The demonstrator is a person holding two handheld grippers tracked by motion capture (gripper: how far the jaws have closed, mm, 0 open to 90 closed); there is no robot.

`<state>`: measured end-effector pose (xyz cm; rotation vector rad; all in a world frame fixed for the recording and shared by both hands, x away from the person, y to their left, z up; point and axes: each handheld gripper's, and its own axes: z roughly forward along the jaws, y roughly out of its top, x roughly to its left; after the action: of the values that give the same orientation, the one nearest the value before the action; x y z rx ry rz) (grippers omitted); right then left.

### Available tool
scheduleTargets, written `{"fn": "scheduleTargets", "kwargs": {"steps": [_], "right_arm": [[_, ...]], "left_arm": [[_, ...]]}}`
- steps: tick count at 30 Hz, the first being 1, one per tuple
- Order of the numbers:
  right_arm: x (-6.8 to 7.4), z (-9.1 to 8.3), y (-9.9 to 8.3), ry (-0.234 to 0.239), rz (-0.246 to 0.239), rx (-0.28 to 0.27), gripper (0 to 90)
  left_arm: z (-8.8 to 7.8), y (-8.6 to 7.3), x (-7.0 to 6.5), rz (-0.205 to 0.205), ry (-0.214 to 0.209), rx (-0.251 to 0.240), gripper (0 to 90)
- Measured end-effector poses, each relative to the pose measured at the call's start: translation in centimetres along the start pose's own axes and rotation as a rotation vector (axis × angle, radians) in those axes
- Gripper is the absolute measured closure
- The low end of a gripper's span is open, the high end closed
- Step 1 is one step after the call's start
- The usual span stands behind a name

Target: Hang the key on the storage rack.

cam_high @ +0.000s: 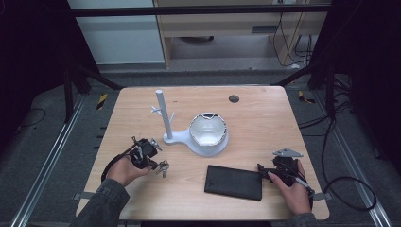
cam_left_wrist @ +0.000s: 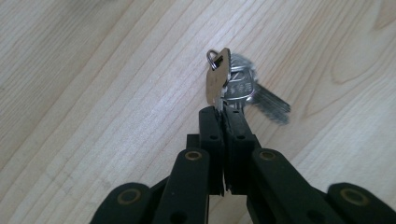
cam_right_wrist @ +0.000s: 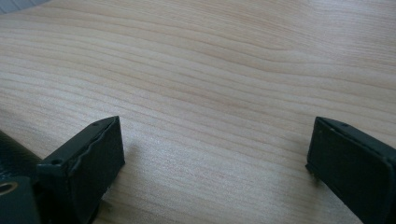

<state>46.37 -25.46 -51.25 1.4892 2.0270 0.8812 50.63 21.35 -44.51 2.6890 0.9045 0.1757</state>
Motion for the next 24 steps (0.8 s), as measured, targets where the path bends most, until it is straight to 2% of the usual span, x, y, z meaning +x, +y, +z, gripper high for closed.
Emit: {"fn": "scheduleTargets", "kwargs": {"steps": [5, 12, 14, 18, 24], "right_arm": [[0.0, 0.0, 0.0, 0.0, 0.0, 0.0, 4.1], [0.0, 0.0, 0.0, 0.0, -0.002, 0.001, 4.0], [0.0, 0.0, 0.0, 0.0, -0.002, 0.001, 4.1], [0.0, 0.0, 0.0, 0.0, -0.002, 0.001, 4.0], [0.0, 0.0, 0.0, 0.0, -0.003, 0.0, 4.1]], "left_arm": [[-1.9, 0.4, -0.1, 0.012, 0.025, -0.012, 87.9], [-5.7, 1.1, -0.1, 0.031, 0.028, -0.057, 88.5], [-6.9, 1.4, -0.1, 0.043, 0.045, -0.054, 88.6], [-7.9, 1.7, -0.1, 0.055, 0.051, -0.042, 88.6], [-9.2, 2.0, 0.0, 0.048, 0.052, -0.064, 88.7]]}}
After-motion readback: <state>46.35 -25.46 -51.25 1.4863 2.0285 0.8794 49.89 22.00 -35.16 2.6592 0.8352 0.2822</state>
